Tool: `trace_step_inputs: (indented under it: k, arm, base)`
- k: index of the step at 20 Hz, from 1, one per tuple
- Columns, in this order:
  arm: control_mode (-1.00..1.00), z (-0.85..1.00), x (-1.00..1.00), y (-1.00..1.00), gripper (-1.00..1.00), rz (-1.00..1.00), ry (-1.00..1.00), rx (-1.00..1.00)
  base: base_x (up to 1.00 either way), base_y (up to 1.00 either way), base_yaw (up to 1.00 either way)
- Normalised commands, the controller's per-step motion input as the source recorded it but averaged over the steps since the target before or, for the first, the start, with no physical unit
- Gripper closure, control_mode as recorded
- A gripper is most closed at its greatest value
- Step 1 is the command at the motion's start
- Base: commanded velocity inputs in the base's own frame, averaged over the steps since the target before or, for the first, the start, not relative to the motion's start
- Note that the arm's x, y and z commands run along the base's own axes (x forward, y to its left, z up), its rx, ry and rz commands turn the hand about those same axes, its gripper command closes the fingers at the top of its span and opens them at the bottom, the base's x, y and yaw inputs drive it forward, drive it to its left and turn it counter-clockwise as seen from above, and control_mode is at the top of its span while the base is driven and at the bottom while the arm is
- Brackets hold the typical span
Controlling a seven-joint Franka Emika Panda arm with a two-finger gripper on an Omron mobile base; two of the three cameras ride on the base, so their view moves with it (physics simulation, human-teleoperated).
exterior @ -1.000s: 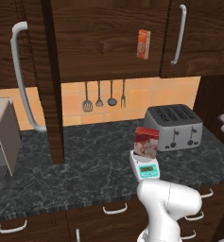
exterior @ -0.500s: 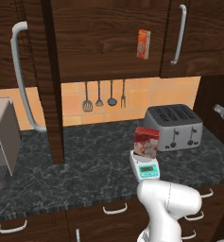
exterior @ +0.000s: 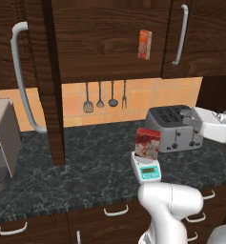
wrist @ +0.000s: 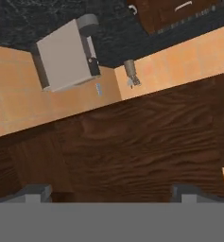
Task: Pick the cereal and place it on the digital scale for weighing, and close the cabinet.
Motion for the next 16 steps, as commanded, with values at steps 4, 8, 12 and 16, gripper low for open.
trace_step_inputs:
  k: [4,8,12,16]
  arm:
    - [-1.0,-0.64,0.13,1.0,-1.0,-0.16,-0.12,-0.01]
    - [-1.0,-0.21,0.0,0.83,-1.0,-0.61,-0.41,-0.11]
    - [-1.0,-0.22,0.0,0.82,-1.0,-0.62,-0.47,-0.12]
    - [-1.0,-0.52,-0.38,0.93,-1.0,-0.46,-0.57,-0.16]
  base:
    - [0.0,0.0,0.0]
    - [0.0,0.0,0.0]
    - [0.0,0.0,0.0]
    - [0.0,0.0,0.0]
